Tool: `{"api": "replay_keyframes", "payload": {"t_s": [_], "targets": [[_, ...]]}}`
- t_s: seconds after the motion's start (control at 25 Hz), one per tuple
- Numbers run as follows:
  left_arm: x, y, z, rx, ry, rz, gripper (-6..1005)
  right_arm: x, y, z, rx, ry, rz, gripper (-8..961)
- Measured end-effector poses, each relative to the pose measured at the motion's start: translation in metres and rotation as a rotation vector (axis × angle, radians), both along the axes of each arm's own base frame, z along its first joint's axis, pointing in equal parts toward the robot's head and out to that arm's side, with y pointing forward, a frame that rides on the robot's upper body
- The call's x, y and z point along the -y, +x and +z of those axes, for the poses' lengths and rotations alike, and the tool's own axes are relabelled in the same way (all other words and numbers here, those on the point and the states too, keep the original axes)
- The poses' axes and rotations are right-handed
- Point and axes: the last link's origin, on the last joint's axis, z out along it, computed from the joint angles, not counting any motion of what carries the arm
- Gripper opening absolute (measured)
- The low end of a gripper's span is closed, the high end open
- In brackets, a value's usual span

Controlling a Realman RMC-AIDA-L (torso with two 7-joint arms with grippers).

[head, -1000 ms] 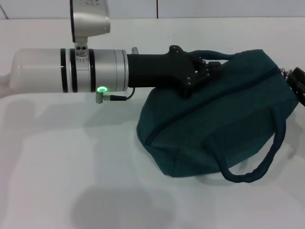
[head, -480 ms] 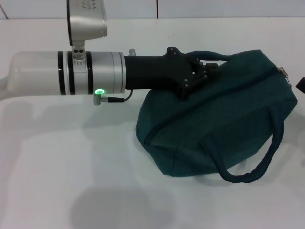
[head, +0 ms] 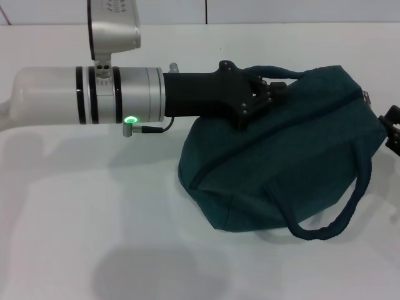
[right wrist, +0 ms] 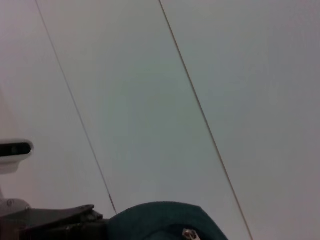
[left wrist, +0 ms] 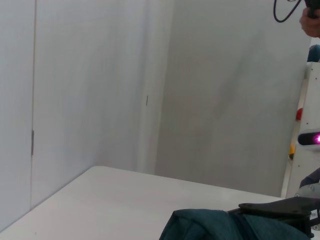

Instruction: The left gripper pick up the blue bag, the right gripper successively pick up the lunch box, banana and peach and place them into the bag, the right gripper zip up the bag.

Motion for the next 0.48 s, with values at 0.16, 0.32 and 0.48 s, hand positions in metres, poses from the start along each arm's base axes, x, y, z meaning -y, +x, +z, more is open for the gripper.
{"api": "replay_keyframes", "payload": {"t_s": [0.16,0.32,0.48], "targets": [[0.0,0.0,0.0,-0.001,0.006,-0.009,46,0.001,-0.001,0.0,0.02,0.0,0.021,454],[0.0,0.0,0.0,-0.001,0.006,-0.008,48,0.007,0.01,0.011,0.018,0.066,-0.018,453],[0.0,-0.001,0.0,-0.001,0.009,-0.008,51,0.011,0.017,0.014,0.029,0.109,-0.052,453]]}}
